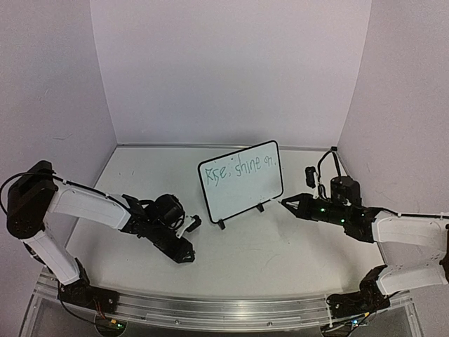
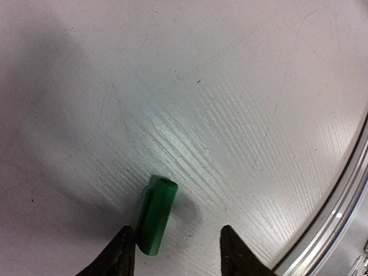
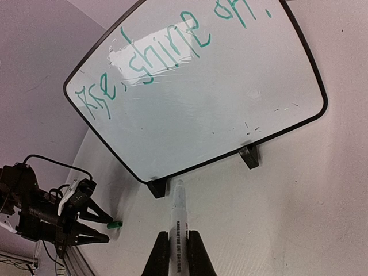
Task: Write a sentence on the whiteboard
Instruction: Pick up the pen cap from the center of the board.
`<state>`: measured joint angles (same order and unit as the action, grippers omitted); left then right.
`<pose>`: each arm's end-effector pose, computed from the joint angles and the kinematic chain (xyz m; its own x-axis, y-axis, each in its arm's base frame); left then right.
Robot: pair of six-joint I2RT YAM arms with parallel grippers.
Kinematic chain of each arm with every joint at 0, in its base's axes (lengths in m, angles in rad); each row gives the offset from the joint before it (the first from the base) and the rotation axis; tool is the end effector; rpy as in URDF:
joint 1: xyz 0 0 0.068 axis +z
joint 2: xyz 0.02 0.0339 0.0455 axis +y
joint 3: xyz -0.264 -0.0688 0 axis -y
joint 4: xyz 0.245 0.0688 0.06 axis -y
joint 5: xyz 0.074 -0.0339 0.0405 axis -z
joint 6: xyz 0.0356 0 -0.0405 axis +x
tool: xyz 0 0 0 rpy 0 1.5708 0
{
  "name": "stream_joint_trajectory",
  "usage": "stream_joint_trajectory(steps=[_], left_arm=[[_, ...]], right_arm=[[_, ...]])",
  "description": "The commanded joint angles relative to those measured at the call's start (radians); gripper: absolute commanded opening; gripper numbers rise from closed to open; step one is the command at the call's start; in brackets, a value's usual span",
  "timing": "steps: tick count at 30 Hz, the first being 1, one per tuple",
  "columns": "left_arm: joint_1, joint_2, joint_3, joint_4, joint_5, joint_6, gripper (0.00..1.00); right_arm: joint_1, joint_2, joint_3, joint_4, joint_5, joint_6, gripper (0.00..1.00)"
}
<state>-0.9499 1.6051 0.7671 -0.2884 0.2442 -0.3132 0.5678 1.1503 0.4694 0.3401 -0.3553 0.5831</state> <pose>0.1583 -0.2362 0.1374 -0.7615 0.5508 -0.3417 0.6465 0.6829 -0.3401 0.1970 0.1404 0.2110 -0.6650 0.1881 -0.7227 -0.4965 0.6116 0.6160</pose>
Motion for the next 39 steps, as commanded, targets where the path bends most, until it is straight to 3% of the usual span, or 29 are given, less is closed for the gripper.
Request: stream_joint_trajectory(steps=[1, 17, 26, 32, 39], left_arm=[[-0.023, 0.044, 0.059, -0.106, -0.116, 0.017, 0.39], [-0.130, 0.150, 0.144, -0.247, -0.215, 0.013, 0.00], [-0.164, 0.020, 0.150, -0.176, -0.190, 0.071, 0.00], [-0.164, -0.160, 0.160, -0.025, 0.030, 0.194, 0.00], [-0.165, -0.180, 0.192, 0.003, 0.136, 0.224, 0.00]], right_arm=[[0.006, -0.007, 0.018, 0.020, 0.022, -0.011, 0.00], [0.008, 0.000, 0.059, -0.045, -0.030, -0.049, 0.00], [0.009, 0.094, 0.166, -0.177, -0.432, -0.115, 0.00], [0.021, 0.163, 0.225, -0.178, -0.675, -0.087, 0.00], [0.071, 0.224, 0.289, -0.174, -0.812, -0.069, 0.00]])
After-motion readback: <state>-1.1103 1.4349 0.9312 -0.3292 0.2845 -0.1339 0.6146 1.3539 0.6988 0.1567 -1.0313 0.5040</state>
